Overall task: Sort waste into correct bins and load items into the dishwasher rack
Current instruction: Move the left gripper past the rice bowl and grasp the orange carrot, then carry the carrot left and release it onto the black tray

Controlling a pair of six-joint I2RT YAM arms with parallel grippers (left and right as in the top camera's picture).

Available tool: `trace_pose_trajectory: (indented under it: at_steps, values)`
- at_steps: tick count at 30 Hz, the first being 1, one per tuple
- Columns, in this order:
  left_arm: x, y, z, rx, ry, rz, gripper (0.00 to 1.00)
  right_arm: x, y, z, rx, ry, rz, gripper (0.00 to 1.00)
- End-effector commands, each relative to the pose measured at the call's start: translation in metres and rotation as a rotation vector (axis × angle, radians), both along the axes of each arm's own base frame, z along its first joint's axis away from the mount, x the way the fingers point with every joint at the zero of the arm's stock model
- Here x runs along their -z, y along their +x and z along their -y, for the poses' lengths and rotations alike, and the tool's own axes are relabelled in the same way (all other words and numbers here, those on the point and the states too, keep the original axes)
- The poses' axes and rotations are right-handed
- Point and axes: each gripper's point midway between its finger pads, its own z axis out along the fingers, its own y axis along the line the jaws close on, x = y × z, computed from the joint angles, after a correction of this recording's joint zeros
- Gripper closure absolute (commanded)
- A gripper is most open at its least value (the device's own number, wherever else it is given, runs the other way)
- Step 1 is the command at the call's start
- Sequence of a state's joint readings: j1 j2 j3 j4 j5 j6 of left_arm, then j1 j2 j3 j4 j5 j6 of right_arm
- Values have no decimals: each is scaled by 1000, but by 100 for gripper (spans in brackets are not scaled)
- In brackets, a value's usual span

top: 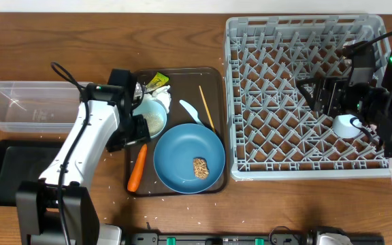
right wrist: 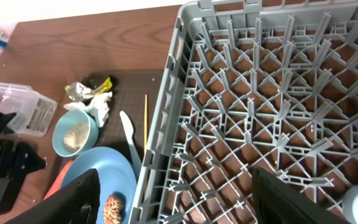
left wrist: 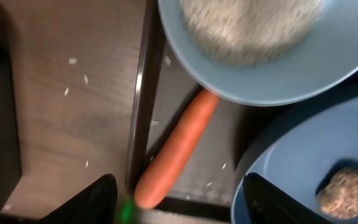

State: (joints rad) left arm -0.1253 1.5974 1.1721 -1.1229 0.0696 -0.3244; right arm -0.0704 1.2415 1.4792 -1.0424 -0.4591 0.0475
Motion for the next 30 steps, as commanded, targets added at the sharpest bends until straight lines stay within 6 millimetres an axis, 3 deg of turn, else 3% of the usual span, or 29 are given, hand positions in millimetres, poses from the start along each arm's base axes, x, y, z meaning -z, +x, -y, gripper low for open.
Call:
trace_pose_trajectory:
  at_steps: [1,7,15,24,30]
  values:
    - [9,-17,-7,26,27,-66,38,-2,0,-2,-15,-16,9,29]
    - [40,-34,-8,25,25,-95,40,1,-1,0,-7,-23,-3,28]
    - [63,-41,8,94,-81,-86,42,1,0,3,6,-37,-2,27]
    - [86,-60,5,68,-73,-109,44,2,-1,3,6,-36,-6,26]
    - [87,-57,5,45,-71,-96,57,2,-1,3,6,-37,-6,26]
